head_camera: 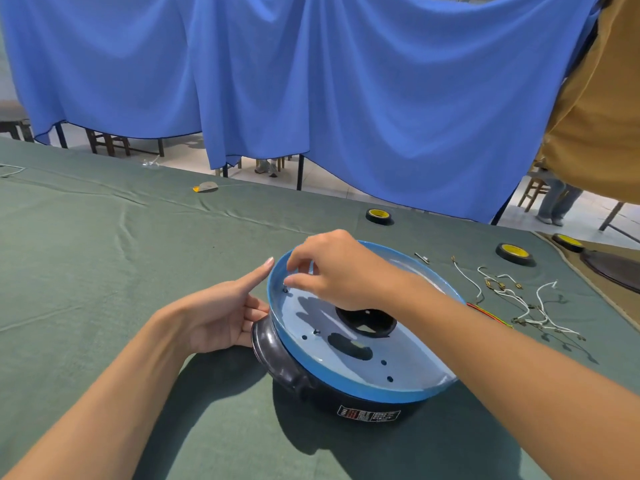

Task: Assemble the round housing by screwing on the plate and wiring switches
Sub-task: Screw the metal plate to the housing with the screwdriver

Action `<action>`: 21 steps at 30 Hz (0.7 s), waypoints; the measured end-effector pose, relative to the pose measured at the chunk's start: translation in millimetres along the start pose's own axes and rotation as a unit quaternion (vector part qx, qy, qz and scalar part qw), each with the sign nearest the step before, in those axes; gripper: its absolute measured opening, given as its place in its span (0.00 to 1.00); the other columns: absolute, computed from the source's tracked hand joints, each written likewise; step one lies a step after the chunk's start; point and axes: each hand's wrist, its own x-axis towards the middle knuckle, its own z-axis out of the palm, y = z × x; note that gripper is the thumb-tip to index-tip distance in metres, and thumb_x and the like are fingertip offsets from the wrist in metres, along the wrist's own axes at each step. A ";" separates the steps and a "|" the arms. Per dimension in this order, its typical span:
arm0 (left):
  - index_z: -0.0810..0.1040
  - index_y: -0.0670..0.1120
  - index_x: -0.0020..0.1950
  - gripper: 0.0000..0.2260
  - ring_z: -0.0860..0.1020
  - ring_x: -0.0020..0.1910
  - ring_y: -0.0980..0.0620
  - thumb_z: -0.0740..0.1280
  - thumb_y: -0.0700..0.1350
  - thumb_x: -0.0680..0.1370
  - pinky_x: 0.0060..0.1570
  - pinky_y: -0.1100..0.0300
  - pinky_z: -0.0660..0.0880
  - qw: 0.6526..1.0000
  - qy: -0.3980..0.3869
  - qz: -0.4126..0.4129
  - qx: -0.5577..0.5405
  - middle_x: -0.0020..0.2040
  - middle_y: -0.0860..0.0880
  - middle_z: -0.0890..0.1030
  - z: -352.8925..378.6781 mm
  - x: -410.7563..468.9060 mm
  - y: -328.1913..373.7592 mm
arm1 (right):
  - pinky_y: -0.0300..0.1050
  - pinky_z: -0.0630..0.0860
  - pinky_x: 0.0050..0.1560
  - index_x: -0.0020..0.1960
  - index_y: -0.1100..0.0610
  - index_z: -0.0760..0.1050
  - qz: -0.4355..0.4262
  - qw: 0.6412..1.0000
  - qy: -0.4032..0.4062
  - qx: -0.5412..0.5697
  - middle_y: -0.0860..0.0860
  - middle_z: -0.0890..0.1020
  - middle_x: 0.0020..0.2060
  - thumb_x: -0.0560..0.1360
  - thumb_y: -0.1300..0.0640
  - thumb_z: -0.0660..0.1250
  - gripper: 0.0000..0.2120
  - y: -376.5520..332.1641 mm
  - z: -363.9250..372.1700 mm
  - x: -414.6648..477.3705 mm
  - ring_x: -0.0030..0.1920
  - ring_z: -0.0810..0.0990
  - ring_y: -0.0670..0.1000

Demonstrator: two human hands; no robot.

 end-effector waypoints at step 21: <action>0.80 0.33 0.57 0.40 0.80 0.32 0.46 0.73 0.66 0.63 0.32 0.56 0.80 1.000 -0.007 0.012 -0.004 0.42 0.38 0.80 0.2 5.1 -0.8 | 0.55 0.79 0.45 0.48 0.52 0.82 -0.050 0.989 -0.096 -0.100 0.52 0.81 0.42 0.75 0.65 0.63 0.12 0.0 10.2 23.5 0.44 0.79 0.55</action>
